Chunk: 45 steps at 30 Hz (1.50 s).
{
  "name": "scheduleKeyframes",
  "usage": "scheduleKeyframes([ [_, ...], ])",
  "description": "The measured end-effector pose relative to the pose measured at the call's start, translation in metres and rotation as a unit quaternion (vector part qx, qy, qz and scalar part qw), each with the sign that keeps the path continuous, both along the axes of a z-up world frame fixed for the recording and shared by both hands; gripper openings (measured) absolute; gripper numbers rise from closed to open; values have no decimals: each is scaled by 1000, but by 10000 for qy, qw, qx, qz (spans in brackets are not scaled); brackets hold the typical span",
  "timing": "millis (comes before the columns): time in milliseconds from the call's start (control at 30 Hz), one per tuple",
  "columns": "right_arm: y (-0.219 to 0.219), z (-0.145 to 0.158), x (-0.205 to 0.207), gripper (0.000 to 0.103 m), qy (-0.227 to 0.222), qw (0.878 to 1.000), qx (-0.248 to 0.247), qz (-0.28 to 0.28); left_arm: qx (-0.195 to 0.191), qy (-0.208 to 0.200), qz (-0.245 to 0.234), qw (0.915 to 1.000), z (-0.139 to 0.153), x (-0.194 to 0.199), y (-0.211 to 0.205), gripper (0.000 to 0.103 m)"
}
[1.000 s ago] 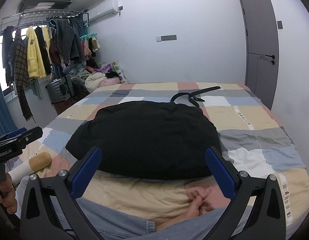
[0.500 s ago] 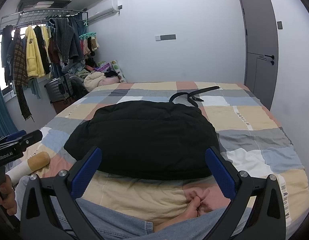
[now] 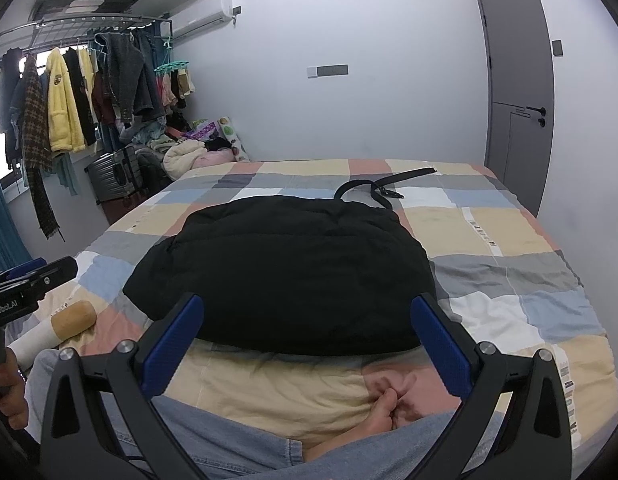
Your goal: Fold large clothes
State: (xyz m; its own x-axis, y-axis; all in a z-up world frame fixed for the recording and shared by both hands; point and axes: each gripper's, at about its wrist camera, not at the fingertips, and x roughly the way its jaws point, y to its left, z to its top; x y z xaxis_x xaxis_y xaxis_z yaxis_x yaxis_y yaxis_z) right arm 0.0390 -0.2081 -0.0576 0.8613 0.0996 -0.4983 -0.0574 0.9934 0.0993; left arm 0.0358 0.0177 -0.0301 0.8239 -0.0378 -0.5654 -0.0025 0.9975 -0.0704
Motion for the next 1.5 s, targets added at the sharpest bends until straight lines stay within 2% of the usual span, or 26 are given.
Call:
scheduleKeyframes([
  [400, -9, -5, -3, 103, 111, 9998, -31, -180, 7, 23, 21, 10000, 0, -2, 2, 88],
  [1500, -7, -2, -7, 103, 77, 9998, -7, -157, 46, -20, -15, 10000, 2, -9, -2, 88],
])
